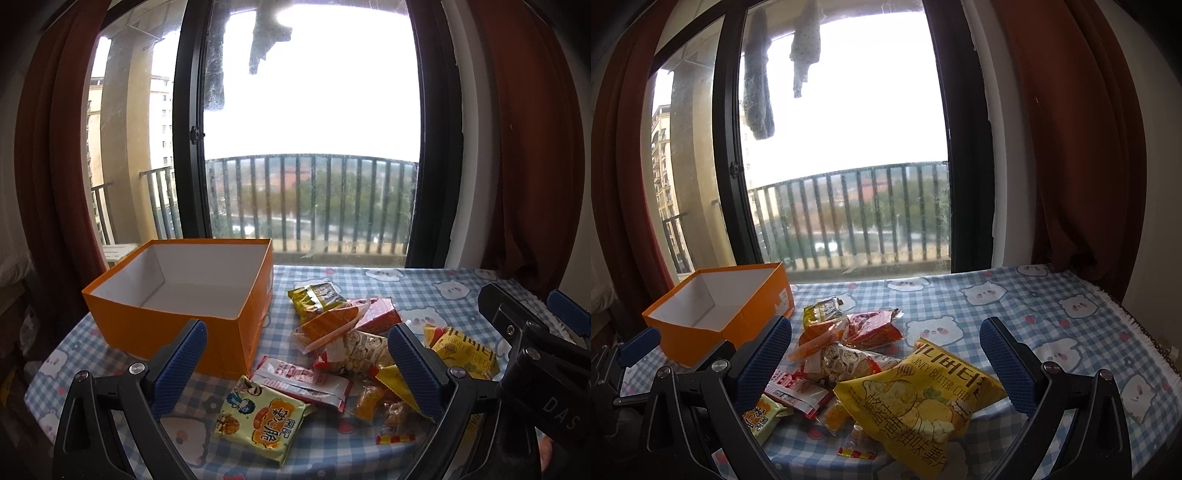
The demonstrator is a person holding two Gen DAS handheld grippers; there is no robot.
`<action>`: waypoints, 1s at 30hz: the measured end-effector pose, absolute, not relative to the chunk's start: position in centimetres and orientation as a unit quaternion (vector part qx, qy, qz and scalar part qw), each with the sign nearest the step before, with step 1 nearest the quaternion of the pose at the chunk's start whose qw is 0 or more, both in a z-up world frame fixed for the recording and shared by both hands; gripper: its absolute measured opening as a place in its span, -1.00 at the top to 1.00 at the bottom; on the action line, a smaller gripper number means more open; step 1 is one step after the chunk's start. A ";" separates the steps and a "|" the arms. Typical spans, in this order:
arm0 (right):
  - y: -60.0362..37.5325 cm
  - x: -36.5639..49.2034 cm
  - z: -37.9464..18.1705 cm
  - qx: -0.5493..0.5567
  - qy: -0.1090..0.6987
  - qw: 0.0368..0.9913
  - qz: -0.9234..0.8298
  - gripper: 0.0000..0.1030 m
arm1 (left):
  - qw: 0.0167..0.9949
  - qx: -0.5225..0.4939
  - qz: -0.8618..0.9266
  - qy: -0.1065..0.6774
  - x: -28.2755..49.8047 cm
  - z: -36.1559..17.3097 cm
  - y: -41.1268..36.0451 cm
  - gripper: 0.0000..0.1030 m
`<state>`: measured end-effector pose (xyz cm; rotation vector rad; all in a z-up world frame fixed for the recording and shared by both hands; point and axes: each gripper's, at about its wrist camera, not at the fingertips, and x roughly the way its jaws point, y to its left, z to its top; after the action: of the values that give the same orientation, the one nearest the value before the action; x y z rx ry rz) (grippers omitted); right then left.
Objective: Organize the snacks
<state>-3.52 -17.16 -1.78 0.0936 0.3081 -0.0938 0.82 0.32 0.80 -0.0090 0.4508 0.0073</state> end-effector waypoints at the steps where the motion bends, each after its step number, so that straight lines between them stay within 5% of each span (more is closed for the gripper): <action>1: -16.9 -3.4 -1.7 0.046 0.153 0.986 -0.050 -0.99 | 0.974 -0.006 0.000 0.225 1.2 0.9 0.6 -0.91; 18: -15.2 -0.2 -0.2 0.067 0.160 0.982 -0.072 -0.99 | 0.971 0.009 -0.053 0.234 5.2 2.6 2.4 -0.91; 30: -14.7 -4.7 0.6 0.053 0.145 0.985 -0.081 -0.99 | 0.972 0.018 -0.037 0.233 0.0 2.9 2.0 -0.91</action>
<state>-4.66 -14.68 0.56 0.1065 0.2924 -0.1632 0.05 1.97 2.88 0.0370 0.4705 -0.0744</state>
